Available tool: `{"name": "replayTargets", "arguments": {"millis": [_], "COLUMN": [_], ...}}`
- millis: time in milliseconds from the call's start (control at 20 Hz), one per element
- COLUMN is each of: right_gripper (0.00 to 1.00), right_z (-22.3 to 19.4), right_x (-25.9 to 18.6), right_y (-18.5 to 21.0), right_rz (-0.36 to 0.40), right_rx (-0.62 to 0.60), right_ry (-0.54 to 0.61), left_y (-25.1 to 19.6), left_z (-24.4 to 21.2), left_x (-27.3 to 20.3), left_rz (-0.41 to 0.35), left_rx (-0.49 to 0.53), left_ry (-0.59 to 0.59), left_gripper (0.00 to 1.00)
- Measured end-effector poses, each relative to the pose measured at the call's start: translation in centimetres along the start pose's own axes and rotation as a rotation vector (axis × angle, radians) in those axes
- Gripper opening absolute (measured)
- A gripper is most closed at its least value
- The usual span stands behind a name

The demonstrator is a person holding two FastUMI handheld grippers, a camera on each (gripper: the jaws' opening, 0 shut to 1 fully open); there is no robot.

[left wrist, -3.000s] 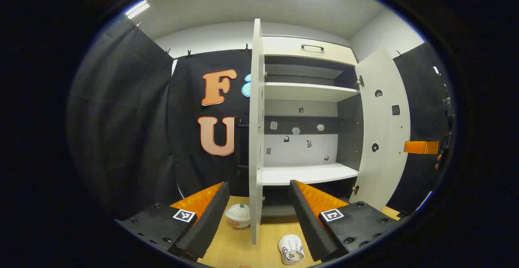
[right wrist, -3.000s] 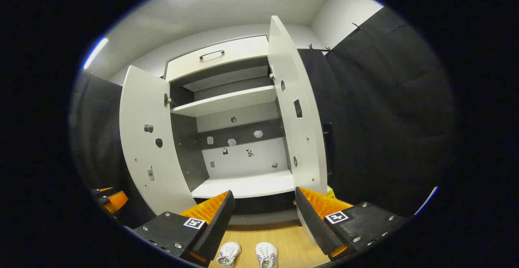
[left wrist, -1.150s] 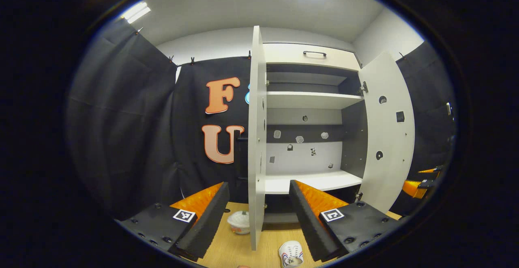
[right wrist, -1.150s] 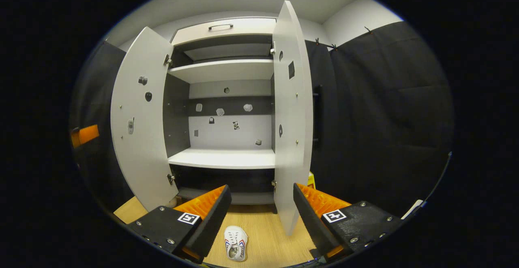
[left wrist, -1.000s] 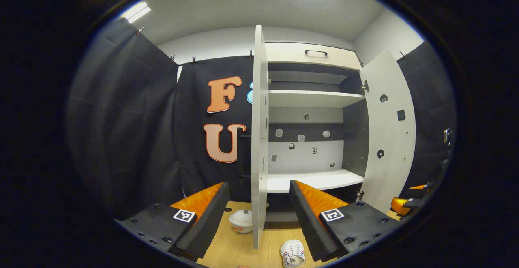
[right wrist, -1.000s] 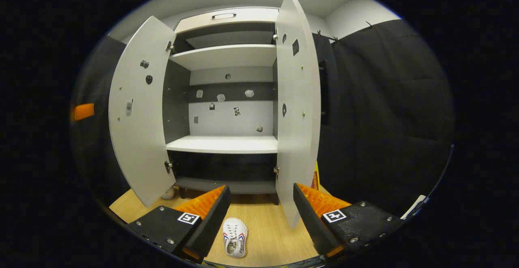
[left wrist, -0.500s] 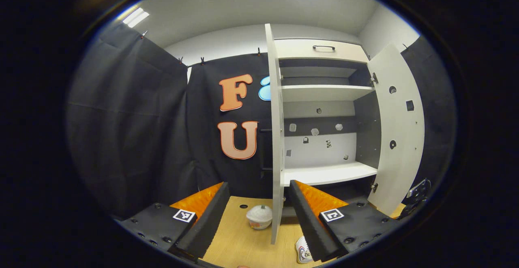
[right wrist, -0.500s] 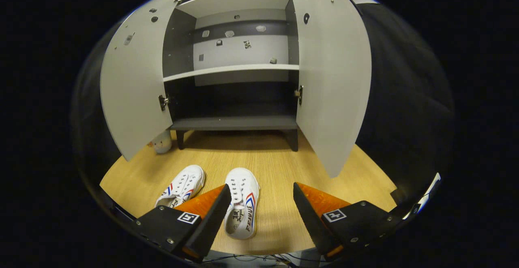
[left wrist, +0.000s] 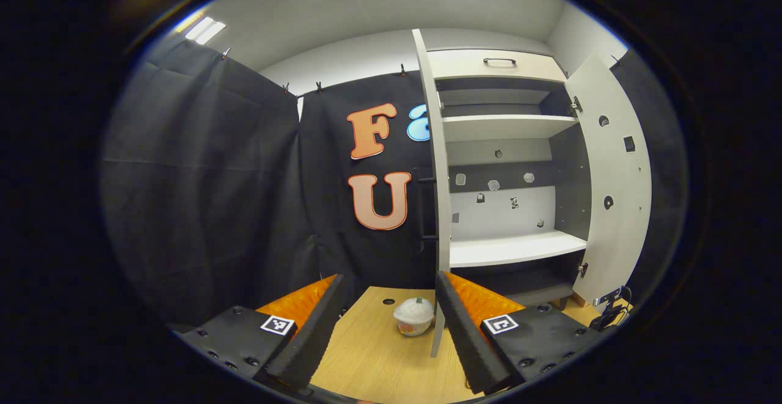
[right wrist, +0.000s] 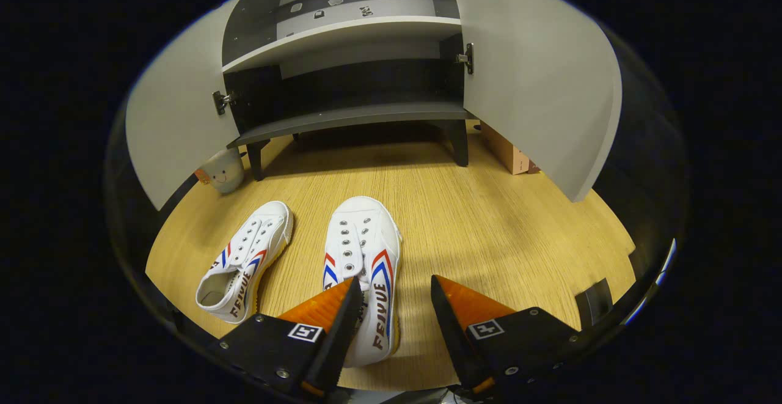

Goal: Grab one shoe with the right hand and put it into the shoe cabinet, grab the other shoe with the left hand and put it into the shoe cabinet; then close the right door with the right hand and the left door with the left hand.

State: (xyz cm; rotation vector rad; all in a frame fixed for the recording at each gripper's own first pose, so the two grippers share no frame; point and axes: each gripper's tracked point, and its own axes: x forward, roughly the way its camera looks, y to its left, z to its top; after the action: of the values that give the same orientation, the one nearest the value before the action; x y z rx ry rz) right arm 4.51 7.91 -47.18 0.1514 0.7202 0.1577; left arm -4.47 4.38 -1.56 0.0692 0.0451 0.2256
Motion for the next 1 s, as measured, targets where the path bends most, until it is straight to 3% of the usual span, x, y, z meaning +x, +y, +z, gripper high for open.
{"name": "replayTargets", "arguments": {"millis": [300, 400, 450, 500, 600, 750, 1000], "right_gripper": [0.55, 0.45, 0.31, 0.33, 0.16, 0.04, 0.01], "right_z": [-1.3, -1.4, -1.3, -1.4, -1.3, -0.4, 1.6], "right_x": [2.5, 2.8, 2.8, 3.0, 2.9, 2.3, 0.2], "right_y": [0.5, 0.9, 0.9, 0.7, 0.5, -0.2, -0.1], "right_rz": [0.009, 0.026, 0.019, 0.011, -0.008, -0.035, -0.066], "right_rx": [0.017, 0.065, 0.071, 0.054, 0.037, 0.058, 0.107], "right_ry": [0.072, 0.087, 0.083, 0.083, 0.081, 0.084, 0.062], "left_y": [0.9, 1.0, 1.0, 1.0, 0.7, 0.1, -1.0], "left_z": [-0.9, -1.1, -1.2, -1.3, -1.4, -1.8, -2.2], "left_x": [0.2, 0.3, 0.3, 0.4, 0.6, 0.7, 1.3], "left_rz": [0.022, 0.024, 0.026, 0.027, 0.02, 0.005, -0.028], "left_rx": [0.018, 0.023, 0.026, 0.028, 0.027, 0.026, 0.032], "left_ry": [0.026, 0.032, 0.033, 0.032, 0.037, 0.04, 0.035], "left_gripper": [0.96, 0.96, 0.96, 0.96, 0.96, 0.96, 0.96]}}
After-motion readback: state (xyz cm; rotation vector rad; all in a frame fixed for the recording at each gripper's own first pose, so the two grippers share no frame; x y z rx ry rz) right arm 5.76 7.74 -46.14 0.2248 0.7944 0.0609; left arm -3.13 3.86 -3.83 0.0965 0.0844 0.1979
